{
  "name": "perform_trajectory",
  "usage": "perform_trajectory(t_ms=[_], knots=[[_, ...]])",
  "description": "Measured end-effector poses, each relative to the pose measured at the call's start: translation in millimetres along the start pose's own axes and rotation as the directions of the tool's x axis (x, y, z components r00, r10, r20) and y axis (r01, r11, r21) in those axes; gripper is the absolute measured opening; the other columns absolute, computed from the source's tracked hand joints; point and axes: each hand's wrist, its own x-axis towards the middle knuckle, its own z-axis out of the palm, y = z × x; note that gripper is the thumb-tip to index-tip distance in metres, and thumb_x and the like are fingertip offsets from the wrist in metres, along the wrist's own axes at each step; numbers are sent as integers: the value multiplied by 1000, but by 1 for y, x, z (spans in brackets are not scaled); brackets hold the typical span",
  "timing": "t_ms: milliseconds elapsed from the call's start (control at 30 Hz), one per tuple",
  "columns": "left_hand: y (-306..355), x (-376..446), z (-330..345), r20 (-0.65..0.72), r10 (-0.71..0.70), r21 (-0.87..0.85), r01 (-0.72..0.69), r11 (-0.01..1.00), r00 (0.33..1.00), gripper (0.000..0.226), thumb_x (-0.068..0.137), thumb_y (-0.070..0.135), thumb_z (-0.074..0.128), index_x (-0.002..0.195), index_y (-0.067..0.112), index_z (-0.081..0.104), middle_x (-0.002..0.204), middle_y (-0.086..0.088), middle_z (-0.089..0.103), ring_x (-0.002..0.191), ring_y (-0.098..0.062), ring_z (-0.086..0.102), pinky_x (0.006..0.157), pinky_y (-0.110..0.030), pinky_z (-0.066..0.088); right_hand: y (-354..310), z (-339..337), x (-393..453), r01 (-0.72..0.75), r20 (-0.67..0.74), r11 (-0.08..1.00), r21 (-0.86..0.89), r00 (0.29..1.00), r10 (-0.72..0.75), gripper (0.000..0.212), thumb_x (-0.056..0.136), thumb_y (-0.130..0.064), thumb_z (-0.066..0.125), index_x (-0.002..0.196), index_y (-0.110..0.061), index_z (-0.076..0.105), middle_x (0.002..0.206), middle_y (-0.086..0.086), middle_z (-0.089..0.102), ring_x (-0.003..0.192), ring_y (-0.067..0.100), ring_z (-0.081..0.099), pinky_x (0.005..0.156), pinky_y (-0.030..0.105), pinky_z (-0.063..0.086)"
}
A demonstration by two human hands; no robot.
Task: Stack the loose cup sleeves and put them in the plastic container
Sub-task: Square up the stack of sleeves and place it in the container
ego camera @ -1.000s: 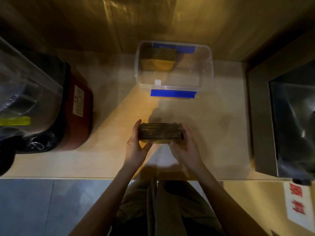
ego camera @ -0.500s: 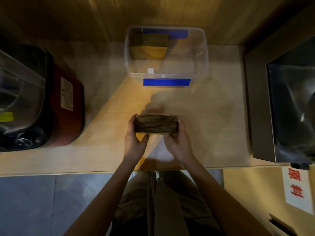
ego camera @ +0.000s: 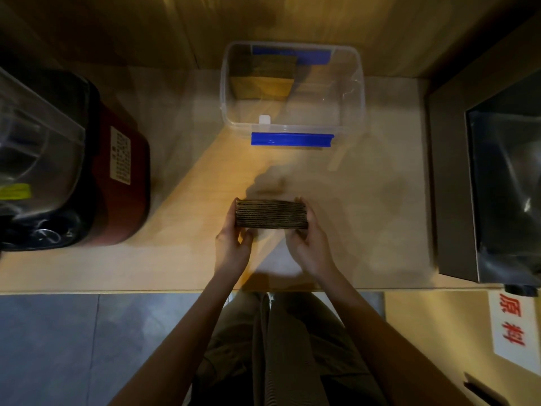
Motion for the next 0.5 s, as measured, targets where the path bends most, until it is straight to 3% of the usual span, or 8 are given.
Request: perform_trajectory(t_ms=[100, 233, 333, 400, 500], knots=[[0, 1, 0, 7, 8, -7, -8, 1000, 1000, 66, 84, 4, 53, 143, 17, 23, 133, -6, 53, 119, -8, 47, 99, -22, 40, 0, -2, -1, 39, 4, 999, -34, 999, -39, 63, 92, -13, 48, 144, -27, 15, 125, -1, 55, 101, 6, 59, 81, 13, 48], [1, 2, -1, 37, 19, -2, -19, 1000, 999, 65, 85, 2, 51, 142, 15, 24, 133, -7, 53, 117, -10, 50, 97, -19, 40, 3, -5, -2, 44, 7, 997, -65, 999, -43, 70, 92, -12, 47, 145, -31, 4, 138, 6, 49, 104, 12, 60, 82, 21, 51], [3, 3, -5, 44, 36, 22, -37, 999, 998, 67, 85, 4, 52, 142, 17, 21, 131, 5, 45, 117, -8, 47, 92, -8, 39, 2, -10, -1, 52, 37, 994, -96, 998, -49, 66, 91, -10, 48, 143, -29, 14, 127, 3, 55, 96, 9, 60, 76, 15, 49], [1, 5, -8, 58, 41, 47, -44, 998, 997, 65, 85, 5, 53, 141, 15, 24, 131, -1, 50, 117, -11, 49, 87, -2, 38, 1, -14, 1, 48, 64, 992, -115, 997, -41, 59, 89, -9, 50, 140, -25, 24, 121, 3, 58, 99, 13, 60, 77, 20, 48], [-3, 10, -14, 60, 51, 122, -58, 991, 997, 63, 82, 9, 58, 139, 15, 31, 129, -12, 57, 115, -21, 56, 89, -17, 44, -5, -22, 4, 55, 93, 986, -159, 995, -41, 54, 86, -10, 56, 134, -21, 35, 118, 2, 60, 102, 13, 59, 78, 17, 46]])
